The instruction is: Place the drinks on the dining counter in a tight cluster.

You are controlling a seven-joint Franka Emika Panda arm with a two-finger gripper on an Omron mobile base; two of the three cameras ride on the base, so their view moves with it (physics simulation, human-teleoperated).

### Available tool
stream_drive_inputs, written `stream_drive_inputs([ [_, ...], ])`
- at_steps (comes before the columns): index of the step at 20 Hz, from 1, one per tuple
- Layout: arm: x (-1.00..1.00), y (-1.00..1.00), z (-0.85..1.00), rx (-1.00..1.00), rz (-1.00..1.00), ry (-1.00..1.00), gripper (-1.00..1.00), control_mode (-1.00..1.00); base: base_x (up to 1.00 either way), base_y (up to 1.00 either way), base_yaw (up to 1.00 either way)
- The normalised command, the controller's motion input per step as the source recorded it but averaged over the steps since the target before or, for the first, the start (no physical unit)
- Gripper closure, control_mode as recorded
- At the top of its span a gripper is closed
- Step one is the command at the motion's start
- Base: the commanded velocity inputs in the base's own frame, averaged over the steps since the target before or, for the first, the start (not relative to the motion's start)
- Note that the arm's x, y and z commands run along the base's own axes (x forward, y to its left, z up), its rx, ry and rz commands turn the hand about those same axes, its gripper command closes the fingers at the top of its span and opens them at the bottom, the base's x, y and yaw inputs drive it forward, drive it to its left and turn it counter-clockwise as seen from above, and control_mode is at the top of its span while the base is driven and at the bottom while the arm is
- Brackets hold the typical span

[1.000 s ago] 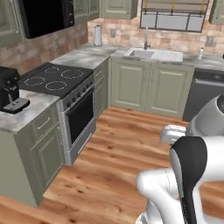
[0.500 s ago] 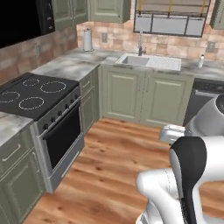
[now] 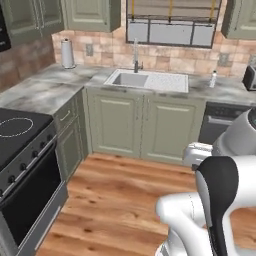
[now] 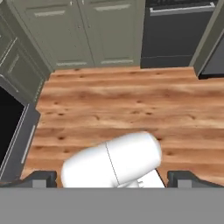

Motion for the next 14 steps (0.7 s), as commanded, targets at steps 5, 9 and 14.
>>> stream_drive_inputs([
  [5,0.0,0.0,0.0,0.0,0.0,0.0,-1.0,1.0,1.0,-0.24,-0.32],
  [9,0.0,0.0,0.0,0.0,0.0,0.0,-1.0,1.0,1.0,-0.2,-0.29],
  [14,0.0,0.0,0.0,0.0,0.0,0.0,-1.0,1.0,1.0,-0.03,-0.32],
])
